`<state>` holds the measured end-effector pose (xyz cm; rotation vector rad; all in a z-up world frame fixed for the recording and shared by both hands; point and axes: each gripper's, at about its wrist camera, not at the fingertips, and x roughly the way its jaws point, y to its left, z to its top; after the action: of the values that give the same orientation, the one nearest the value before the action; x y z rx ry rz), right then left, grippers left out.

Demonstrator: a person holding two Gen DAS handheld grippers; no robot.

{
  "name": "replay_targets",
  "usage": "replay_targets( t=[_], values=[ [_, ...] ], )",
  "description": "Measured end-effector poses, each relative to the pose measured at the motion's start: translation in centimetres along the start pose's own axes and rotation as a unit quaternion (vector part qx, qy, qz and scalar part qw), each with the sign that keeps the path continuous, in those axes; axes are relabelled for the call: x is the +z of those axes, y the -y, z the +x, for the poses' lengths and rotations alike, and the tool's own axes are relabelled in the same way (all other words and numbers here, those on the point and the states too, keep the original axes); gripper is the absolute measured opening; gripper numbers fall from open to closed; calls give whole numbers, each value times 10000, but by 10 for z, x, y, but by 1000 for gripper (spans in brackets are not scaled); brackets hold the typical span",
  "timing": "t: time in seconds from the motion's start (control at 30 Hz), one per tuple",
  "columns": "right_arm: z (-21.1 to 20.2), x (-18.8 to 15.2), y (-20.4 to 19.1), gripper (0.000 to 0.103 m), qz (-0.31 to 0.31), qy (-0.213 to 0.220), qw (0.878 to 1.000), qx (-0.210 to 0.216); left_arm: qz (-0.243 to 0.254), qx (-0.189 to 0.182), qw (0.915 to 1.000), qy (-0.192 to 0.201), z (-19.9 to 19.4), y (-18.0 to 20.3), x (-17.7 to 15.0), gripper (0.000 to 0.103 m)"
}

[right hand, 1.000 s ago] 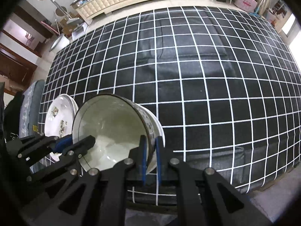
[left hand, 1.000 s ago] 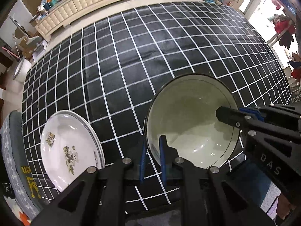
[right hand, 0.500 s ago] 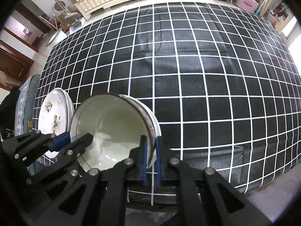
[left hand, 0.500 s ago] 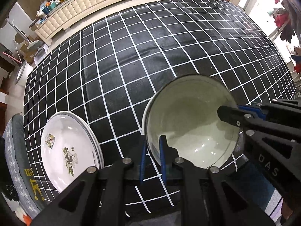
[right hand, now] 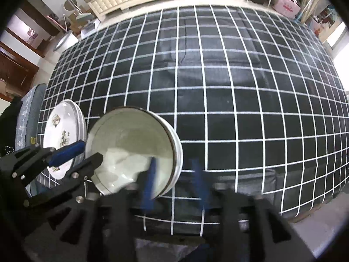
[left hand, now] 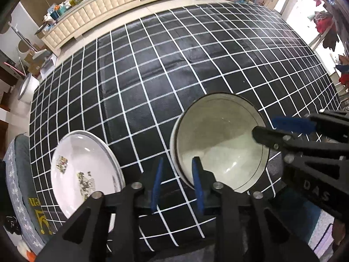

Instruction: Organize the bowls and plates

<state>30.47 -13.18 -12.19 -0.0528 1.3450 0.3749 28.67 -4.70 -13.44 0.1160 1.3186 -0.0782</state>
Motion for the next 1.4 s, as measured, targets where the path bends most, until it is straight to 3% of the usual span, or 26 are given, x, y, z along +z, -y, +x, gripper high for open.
replay_targets(
  t=[0.03,0.23,0.3,0.8,1.03,1.23,1.33,1.4],
  values=[
    [-3,0,-1,67,-16,65,10000,-39,-7,0,10000,23,-3,-2,0,28],
    [-5,3,-4,69,-52,80,9999,-119,-84,-65,9998,143,-10,-16,1,42],
    [1,4,-4,72,-52,39,9999,-127,-120,-154,9997,171,-9,-18,2,54],
    [39,8,4,76,137,-259,9994,-156,-50,-135,9998,-156,39,-17,11,56],
    [48,8,11,75,263,-253,9993,78,-14,-302,9995,-99,53,-15,15,55],
    [64,4,25,65,600,-473,9939,790,162,-523,9985,-84,57,-9,16,36],
    [61,5,21,47,596,-532,9924,932,164,-650,9977,-127,60,-7,18,31],
    [61,8,20,43,629,-610,9915,961,146,-670,9975,-167,62,-6,19,30]
  ],
)
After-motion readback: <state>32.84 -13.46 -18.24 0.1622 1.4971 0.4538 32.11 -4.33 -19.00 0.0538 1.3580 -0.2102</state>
